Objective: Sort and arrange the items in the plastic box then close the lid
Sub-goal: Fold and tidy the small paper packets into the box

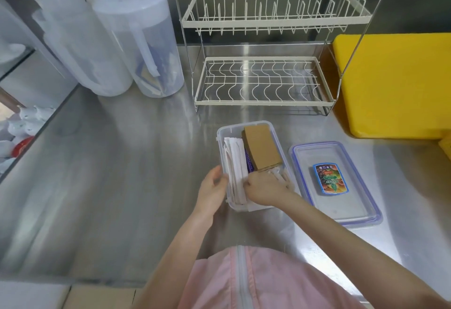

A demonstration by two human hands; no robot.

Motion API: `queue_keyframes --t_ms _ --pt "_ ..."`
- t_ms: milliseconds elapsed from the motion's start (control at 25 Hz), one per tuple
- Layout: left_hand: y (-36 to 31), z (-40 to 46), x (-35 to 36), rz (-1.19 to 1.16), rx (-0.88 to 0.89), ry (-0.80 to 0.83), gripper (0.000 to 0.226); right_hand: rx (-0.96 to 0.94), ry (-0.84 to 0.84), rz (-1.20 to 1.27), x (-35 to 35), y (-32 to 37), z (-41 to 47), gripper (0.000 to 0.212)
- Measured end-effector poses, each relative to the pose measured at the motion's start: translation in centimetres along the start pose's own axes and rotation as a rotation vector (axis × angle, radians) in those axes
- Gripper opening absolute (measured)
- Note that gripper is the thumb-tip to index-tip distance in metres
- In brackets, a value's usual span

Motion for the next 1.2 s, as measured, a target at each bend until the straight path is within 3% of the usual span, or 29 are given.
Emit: queue_keyframes --t_ms 200,440,560,640,760,880,1080,1200 --pt "-0.3 0.5 -0.1 -0.013 0.047 -0.015 0.034 -0.057 -0.026 -0.078 1.3 1.2 1.3 0.028" --pt "0.2 1.0 -0.2 0.008 0.033 -0.006 0.034 -0.087 0.016 0.072 0.6 0.9 1.1 0.029" --pt "0.2 1.0 -0.5 0.032 0.024 -0.020 0.036 -0.114 -0.025 0.033 -1.6 0.3 -0.4 0.029" --pt "-0.9 0.6 -1.6 0.193 0.102 -0.141 0.041 -0.144 -0.119 0.000 -3.9 -0.3 -1.5 0.027" --pt "-4.9 -1.2 -1.9 0.474 0.397 -0.312 0.030 -0.165 -0.307 -0.040 -7.1 -1.7 -3.2 0.025" --pt "-6.8 -1.9 1.6 0.577 0.527 -0.104 0.021 -0.141 -0.443 0.031 -8.2 -3.6 -4.1 0.026" --pt "-5.8 -1.5 8.3 0.868 0.511 0.360 0.038 -0.074 -0.424 0.141 -6.9 -5.9 -3.8 0.035" --pt "-4.7 -0.7 10.2 0.947 0.446 0.507 0.044 -0.105 -0.439 0.189 -7.1 -5.9 -3.9 0.031"
Point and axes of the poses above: each hand's wrist, its own z-axis towards the middle knuckle, its own x-axis out of the palm, y = z × x, the point moved 9 cm from there along z, towards the middle knuckle, and after that the axes turned 12 degrees about z, right-handed, at the moved point
